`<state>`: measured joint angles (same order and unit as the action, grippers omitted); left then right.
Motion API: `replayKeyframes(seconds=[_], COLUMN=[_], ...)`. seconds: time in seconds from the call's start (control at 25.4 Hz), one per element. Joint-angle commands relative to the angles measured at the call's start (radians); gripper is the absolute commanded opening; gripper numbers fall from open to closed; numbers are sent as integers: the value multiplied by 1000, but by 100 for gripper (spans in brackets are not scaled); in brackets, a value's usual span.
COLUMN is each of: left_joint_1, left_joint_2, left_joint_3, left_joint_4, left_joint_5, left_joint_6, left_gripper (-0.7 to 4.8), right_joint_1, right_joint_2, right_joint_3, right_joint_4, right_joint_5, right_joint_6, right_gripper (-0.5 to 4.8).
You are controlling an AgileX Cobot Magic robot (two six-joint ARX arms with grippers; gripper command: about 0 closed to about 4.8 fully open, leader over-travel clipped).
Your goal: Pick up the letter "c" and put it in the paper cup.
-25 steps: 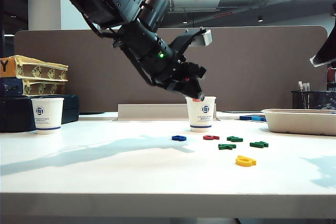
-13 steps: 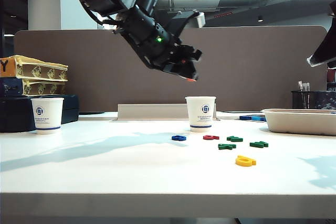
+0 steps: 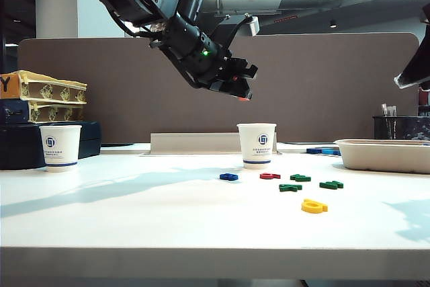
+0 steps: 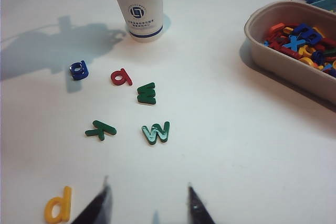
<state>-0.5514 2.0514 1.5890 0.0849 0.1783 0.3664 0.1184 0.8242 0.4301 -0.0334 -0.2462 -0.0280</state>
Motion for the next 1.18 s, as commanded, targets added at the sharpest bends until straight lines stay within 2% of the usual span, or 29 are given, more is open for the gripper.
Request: replayKeyframes(seconds=[0.04, 0.43, 0.67, 0.95, 1.18], left_joint_1=[2, 7, 23, 27, 27], left_joint_2=[11, 125, 176, 211, 213], left_joint_3=[27, 180, 192, 192, 192], left_joint_4=[5, 11, 65, 108, 118], left_joint_5=[2, 7, 31, 73, 73], left_joint_6=[0, -8, -53, -70, -87], left_gripper=[84, 84, 84, 84, 84], right_joint_1=[3, 3, 15, 15, 15], right_joint_2=[-1, 15, 39, 59, 61], right_joint_3=[4, 4, 4, 4, 4], right_joint_4=[7, -15, -16, -19, -19], right_joint_5=[3, 4, 1, 1, 2], right_joint_6=[-6, -6, -6, -6, -6], right_gripper=[180, 180, 180, 180, 180])
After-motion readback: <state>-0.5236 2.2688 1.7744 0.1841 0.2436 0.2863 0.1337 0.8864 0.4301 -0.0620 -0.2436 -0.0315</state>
